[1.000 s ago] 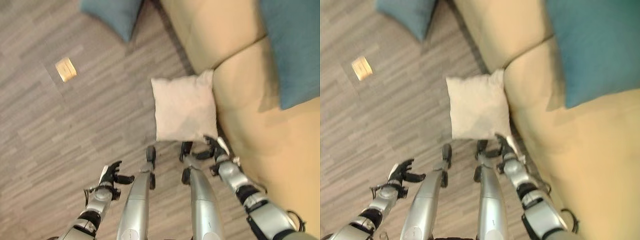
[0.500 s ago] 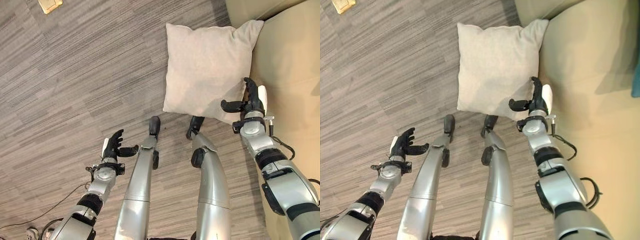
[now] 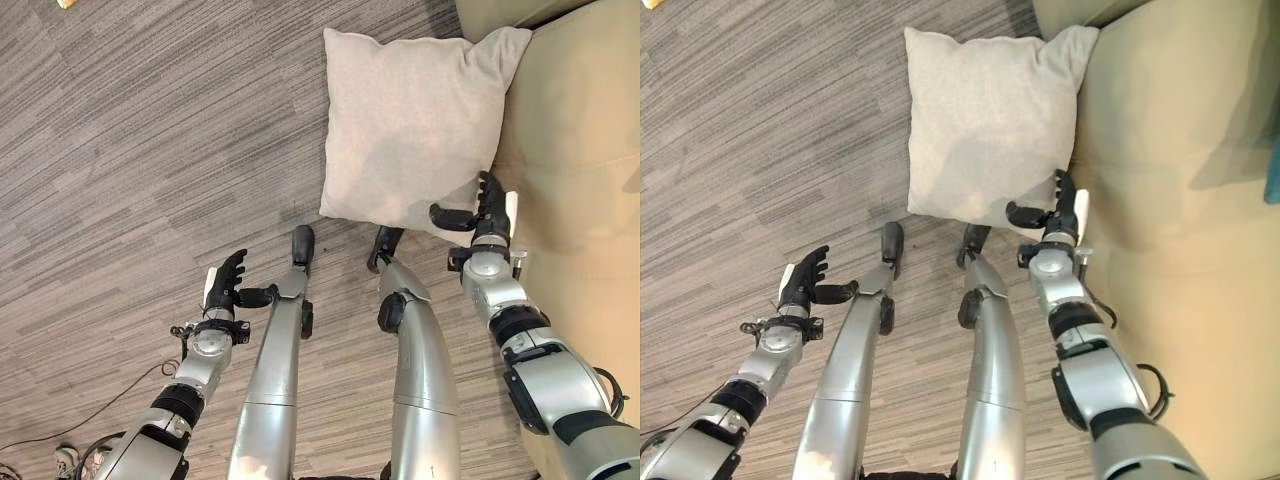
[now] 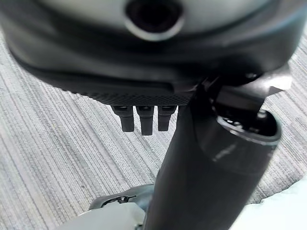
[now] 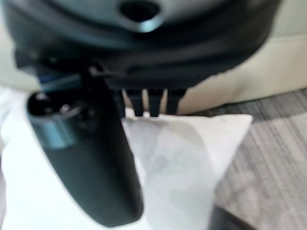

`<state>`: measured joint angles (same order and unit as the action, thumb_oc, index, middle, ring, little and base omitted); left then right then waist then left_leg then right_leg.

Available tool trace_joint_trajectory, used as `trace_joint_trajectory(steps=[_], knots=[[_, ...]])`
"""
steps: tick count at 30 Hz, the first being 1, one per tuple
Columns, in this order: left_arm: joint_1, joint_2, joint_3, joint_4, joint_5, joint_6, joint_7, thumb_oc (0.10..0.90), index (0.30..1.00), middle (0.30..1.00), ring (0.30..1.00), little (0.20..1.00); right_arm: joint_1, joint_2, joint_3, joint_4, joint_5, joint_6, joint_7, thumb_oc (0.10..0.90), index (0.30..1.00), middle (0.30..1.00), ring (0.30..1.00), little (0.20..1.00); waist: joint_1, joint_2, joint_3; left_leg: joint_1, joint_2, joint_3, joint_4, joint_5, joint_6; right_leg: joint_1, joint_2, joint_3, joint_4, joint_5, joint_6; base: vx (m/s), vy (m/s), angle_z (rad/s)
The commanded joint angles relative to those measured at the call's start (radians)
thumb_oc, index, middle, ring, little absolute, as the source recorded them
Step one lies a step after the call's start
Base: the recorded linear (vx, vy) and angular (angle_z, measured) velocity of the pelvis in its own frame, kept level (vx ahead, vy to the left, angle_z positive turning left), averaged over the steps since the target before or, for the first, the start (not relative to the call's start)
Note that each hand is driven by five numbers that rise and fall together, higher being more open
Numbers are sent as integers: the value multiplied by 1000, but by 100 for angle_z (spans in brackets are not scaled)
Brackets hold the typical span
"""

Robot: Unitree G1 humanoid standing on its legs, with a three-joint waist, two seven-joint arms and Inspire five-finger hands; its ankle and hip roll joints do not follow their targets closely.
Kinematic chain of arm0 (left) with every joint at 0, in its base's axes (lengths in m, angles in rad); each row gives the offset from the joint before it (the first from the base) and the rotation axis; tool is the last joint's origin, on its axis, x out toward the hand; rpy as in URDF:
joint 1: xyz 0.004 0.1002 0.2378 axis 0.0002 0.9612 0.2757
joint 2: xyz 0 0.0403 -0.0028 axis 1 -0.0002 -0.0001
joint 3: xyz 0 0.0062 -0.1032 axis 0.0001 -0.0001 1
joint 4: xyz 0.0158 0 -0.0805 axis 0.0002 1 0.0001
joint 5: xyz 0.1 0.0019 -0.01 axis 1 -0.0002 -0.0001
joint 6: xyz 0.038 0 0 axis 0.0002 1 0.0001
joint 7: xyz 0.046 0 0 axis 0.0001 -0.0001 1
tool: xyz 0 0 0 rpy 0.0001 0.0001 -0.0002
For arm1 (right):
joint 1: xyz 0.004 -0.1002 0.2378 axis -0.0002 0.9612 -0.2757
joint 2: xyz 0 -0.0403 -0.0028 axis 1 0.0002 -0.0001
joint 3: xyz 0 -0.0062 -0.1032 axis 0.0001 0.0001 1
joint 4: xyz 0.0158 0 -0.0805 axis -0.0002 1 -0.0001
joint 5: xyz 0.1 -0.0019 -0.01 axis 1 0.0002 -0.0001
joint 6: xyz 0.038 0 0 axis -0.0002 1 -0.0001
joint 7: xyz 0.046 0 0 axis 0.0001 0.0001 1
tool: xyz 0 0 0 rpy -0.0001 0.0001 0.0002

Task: Pick up all the scattered cushions and arrange them neatly on the sofa.

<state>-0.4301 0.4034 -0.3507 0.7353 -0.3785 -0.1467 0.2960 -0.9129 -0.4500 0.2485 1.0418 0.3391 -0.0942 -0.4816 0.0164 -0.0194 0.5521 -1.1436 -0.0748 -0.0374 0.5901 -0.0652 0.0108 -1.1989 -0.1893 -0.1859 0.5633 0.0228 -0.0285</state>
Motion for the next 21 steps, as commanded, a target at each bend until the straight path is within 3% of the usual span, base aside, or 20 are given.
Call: trace_joint_trajectory(steps=[1,14,21], knots=[[99,-11,-14,-63,23,-18,41,800,900,900,900,900,74,-68,-23,-33,16,-52,-110,800,900,900,900,900,31,48,-45,-12,4,18,-58,-46,23,-5,30,64,74,-136,57,19,-23,5],[99,14,-12,-85,37,-14,57,800,900,900,900,900,101,-144,-36,-13,54,-56,-84,800,900,900,900,900,23,51,-33,-43,13,0,-50,-40,11,-38,44,67,107,-156,45,16,-45,3],[110,53,-10,-147,21,-16,62,800,900,900,900,900,19,-198,-2,30,102,-50,-61,800,900,900,900,900,25,58,-32,-93,30,-22,-62,-25,6,-99,61,58,128,-160,47,34,-71,3]])
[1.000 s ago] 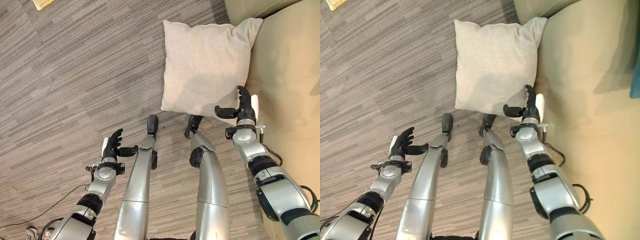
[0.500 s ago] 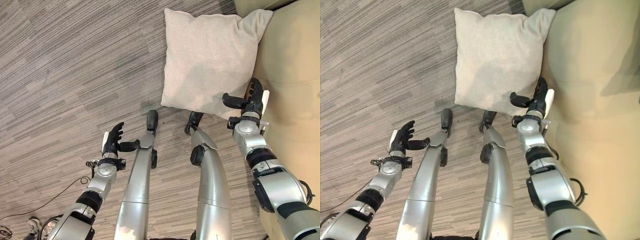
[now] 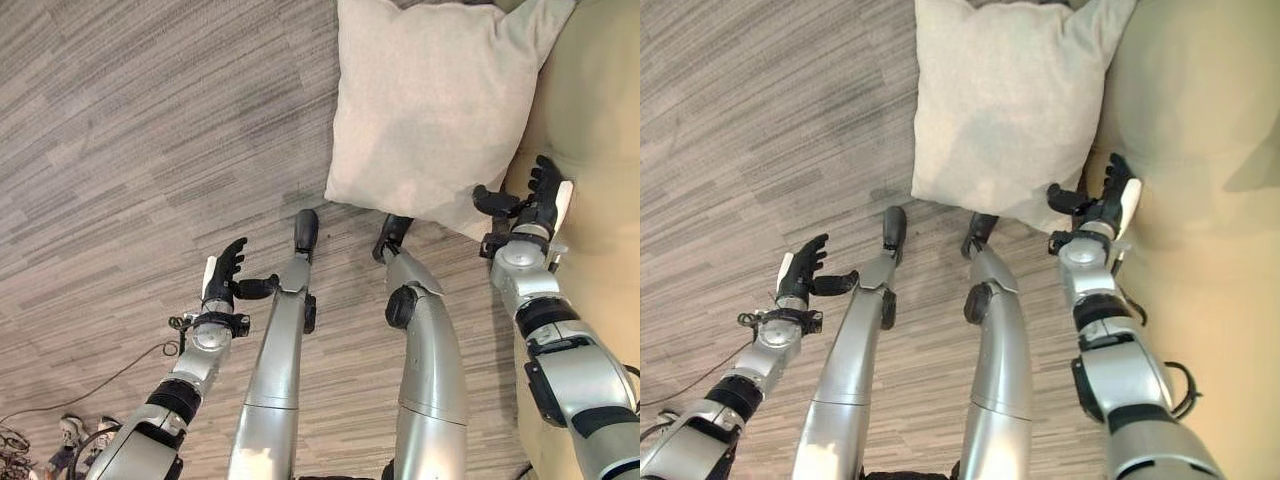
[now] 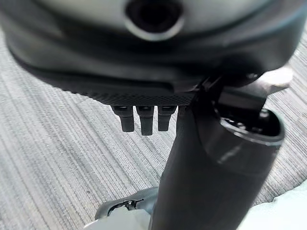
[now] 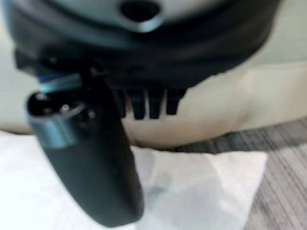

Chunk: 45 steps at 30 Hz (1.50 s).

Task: Pick up all the scattered cushions and arrange them neatly on the sofa.

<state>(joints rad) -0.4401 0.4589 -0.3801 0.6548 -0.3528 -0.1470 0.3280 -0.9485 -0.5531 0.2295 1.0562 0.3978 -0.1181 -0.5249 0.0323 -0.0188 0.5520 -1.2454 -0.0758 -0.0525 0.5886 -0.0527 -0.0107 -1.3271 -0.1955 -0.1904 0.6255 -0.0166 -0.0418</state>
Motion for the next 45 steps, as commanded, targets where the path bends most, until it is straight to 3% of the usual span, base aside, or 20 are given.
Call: trace_joint_trajectory(steps=[1,11,18,20,21,26,32,38,45], knots=[[119,-3,20,-67,-5,-15,30,800,900,900,900,900,53,-96,18,17,44,-26,-17,800,900,900,900,900,9,58,-32,8,30,-7,-60,-37,28,28,67,62,66,-120,61,26,-47,-1],[125,44,20,-146,3,-20,24,800,900,900,900,900,-88,-143,102,-11,71,-29,18,800,900,900,900,900,18,74,-32,-38,35,-22,-83,-15,21,-52,69,62,113,-142,59,23,-46,2],[115,44,13,-158,13,-26,30,800,900,900,900,900,-212,-76,185,-80,75,-54,27,800,900,900,900,900,40,91,-32,-38,39,-25,-111,1,19,-64,69,57,121,-146,59,3,-6,1],[102,40,3,-156,19,-29,27,800,900,900,900,900,-243,-24,221,-103,77,-60,47,414,321,321,321,321,48,93,-32,-28,41,-27,-124,7,17,-56,71,52,119,-147,57,-4,-16,1],[102,40,4,-156,19,-30,27,800,900,900,900,900,-244,-24,221,-103,77,-60,47,400,300,300,300,300,47,93,-32,-27,41,-27,-124,7,17,-56,71,51,119,-147,57,0,0,0],[85,30,-6,-160,24,-39,28,800,900,900,900,900,-264,34,245,-156,77,-80,60,400,300,300,300,300,55,90,-32,-1,46,-34,-164,20,12,-34,75,40,98,-144,60,0,0,0],[82,9,12,-144,34,-38,41,800,900,900,900,900,-210,57,227,-265,32,-100,46,400,300,300,300,300,49,59,-32,69,56,-48,-250,44,4,27,83,17,37,-130,68,-7,-4,2],[89,-9,27,-138,63,-33,40,800,900,900,900,900,-100,39,172,-401,-57,-109,24,400,300,300,300,300,42,27,-32,192,58,-59,-341,67,-2,136,89,1,-35,-112,78,-26,4,3],[118,-19,54,-152,103,-32,13,800,900,900,900,900,94,-36,123,-614,-284,-91,26,400,300,300,300,300,33,-17,-44,401,55,-60,-408,67,-14,357,74,-24,-151,-83,89,-38,37,4]])
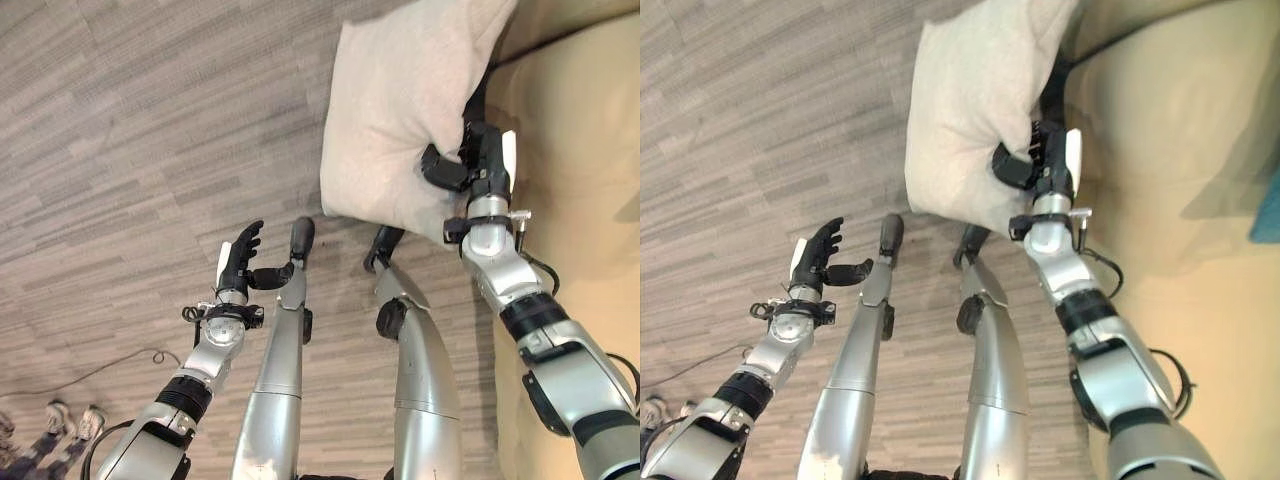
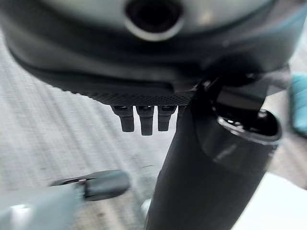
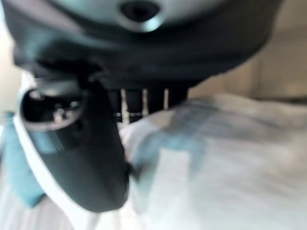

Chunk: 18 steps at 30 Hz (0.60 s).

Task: Pick up all the scattered cushions and arrange them neatly on the sofa.

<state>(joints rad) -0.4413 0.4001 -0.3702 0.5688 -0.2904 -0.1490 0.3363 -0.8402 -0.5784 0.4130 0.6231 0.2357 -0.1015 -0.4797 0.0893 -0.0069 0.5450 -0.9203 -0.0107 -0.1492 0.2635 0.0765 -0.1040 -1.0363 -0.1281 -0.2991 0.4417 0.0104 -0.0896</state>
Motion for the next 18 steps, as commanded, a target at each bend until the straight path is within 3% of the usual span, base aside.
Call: trace_joint_trajectory(steps=[1,5,7,9,10,14,18], knots=[[133,37,50,-74,41,-32,-2,800,900,900,900,900,21,-27,-61,-207,-165,-105,-15,400,300,300,300,300,-26,-35,-50,108,-9,39,-95,-66,77,101,5,82,11,-105,140,-19,35,4],[173,31,68,-94,26,-42,-13,800,900,900,900,900,120,-50,-73,-294,-246,-100,3,400,300,300,300,300,-31,-57,-76,194,-7,39,-110,-75,77,200,8,74,-44,-86,147,-17,76,0],[216,8,102,-108,-34,-52,-28,800,900,900,900,900,217,-69,-82,-367,-307,-91,38,400,300,300,300,300,-36,-87,-111,287,-3,45,-124,-92,79,301,6,66,-93,-67,155,1,77,-8],[231,3,114,-112,-57,-52,-35,800,900,900,900,900,239,-77,-87,-389,-320,-88,48,400,300,300,300,300,-36,-92,-119,319,-2,50,-129,-98,83,330,6,65,-100,-61,157,-32,87,-7],[247,-13,128,-131,-95,-63,-48,800,900,900,900,900,294,-104,-108,-428,-353,-84,67,400,300,300,300,300,-40,-106,-128,365,-9,61,-134,-81,91,389,-3,51,-126,-28,154,-56,152,-3],[270,-30,149,-145,-139,-68,-67,800,900,900,900,900,377,-125,-150,-493,-374,-85,99,400,300,300,300,300,-45,-116,-160,465,-12,70,-168,-90,96,487,-1,51,-166,-22,161,10,93,-6],[316,-62,184,-147,-207,-77,-104,800,900,900,900,900,440,-201,-220,-564,-404,-88,134,400,300,300,300,300,-70,-131,-256,624,-13,114,-256,-100,95,649,12,66,-298,16,191,89,133,-27]])
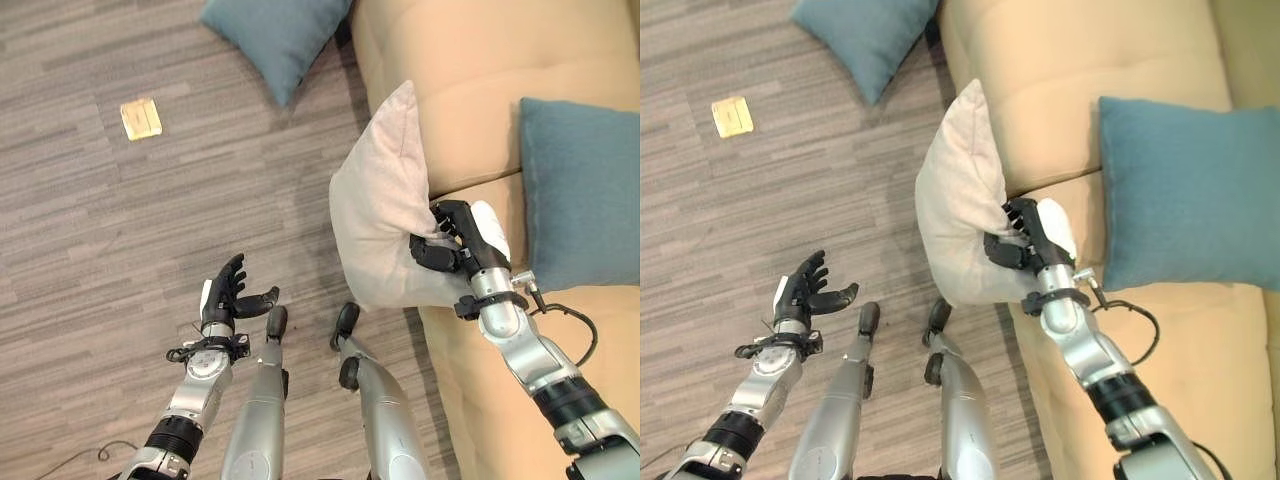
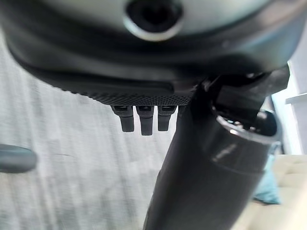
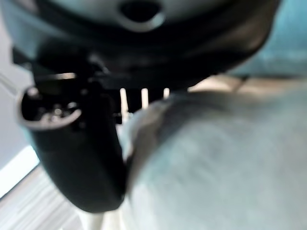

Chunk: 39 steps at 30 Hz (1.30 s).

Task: Pick up all the scattered cushions and arrange them neatly on the sofa.

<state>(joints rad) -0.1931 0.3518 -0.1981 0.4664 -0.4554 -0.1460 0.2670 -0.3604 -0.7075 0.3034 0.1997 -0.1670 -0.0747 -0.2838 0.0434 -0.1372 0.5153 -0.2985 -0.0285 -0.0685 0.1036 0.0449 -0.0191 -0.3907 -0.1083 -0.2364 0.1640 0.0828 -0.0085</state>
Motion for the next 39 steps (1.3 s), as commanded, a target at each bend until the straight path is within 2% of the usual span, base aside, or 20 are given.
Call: trace_joint_trajectory(steps=[1,2,8,10,11,14,17,20,24,29,34,39], knots=[[78,-19,20,-50,-53,-79,-43,800,900,900,900,900,-34,-76,-119,-157,3,-118,-54,400,300,300,300,300,-31,-5,-248,26,7,44,-105,-72,11,28,-4,10,-40,-51,115,143,113,-37],[100,-26,29,-59,-61,-78,-52,800,900,900,900,900,-29,-84,-146,-181,21,-125,-37,400,300,300,300,300,-38,-12,-284,75,8,63,-121,-82,14,77,3,21,-72,-41,122,94,81,-29],[120,-44,39,-62,-67,-75,-56,800,900,900,900,900,-27,-94,-198,-212,77,-137,-21,400,300,300,300,300,-50,-24,-354,169,11,106,-163,-89,20,159,17,57,-116,-30,134,58,68,-34],[137,-56,47,-86,-74,-76,-60,800,900,900,900,900,-21,-100,-252,-225,128,-147,-18,400,300,300,300,300,-62,-22,-406,217,15,133,-186,-96,22,194,23,75,-138,-26,142,55,67,-41],[138,-56,47,-86,-74,-76,-60,800,900,900,900,900,-19,-101,-253,-226,128,-147,-18,400,300,300,300,300,-61,-22,-406,218,15,134,-186,-97,22,195,23,76,-139,-26,142,48,55,-32],[142,-71,42,-142,-100,-83,-49,800,900,900,900,900,-69,-89,-300,-209,246,-158,-41,400,300,300,300,300,-66,-18,-462,260,20,173,-191,-113,22,236,24,93,-170,-11,154,29,54,-35],[144,-80,39,-151,-112,-86,-42,800,900,900,900,900,-92,-93,-300,-201,268,-159,-48,400,300,300,300,300,-64,-18,-469,269,21,183,-191,-116,21,248,24,97,-180,-8,157,14,27,-34],[150,-112,33,-179,-145,-90,-26,800,900,900,900,900,-146,-99,-306,-199,351,-170,-65,400,300,300,300,300,-64,-27,-500,287,26,205,-191,-123,19,267,24,101,-193,0,164,24,17,-22],[130,-120,8,-173,-147,-84,-30,800,900,900,900,900,-190,-123,-297,-203,385,-174,-70,400,300,300,300,300,-67,-38,-516,299,30,216,-191,-127,15,281,26,101,-199,0,163,20,-4,-17],[56,-129,-55,-133,-143,-70,-48,800,900,900,900,900,-293,-159,-235,-218,425,-181,-63,400,300,300,300,300,-85,-56,-545,317,43,239,-191,-135,9,296,35,114,-213,2,163,21,-13,-17],[-7,-138,-88,-82,-140,-62,-53,800,900,900,900,900,-356,-139,-185,-237,466,-193,-53,400,300,300,300,300,-99,-54,-559,329,50,257,-191,-140,5,305,40,122,-222,4,163,22,-4,-11],[-69,-175,-102,-50,-253,-64,-72,800,900,900,900,900,-453,-81,-127,-285,509,-202,-54,400,300,300,300,300,-123,-46,-569,345,56,290,-191,-151,6,304,49,153,-228,12,165,22,7,-18]])
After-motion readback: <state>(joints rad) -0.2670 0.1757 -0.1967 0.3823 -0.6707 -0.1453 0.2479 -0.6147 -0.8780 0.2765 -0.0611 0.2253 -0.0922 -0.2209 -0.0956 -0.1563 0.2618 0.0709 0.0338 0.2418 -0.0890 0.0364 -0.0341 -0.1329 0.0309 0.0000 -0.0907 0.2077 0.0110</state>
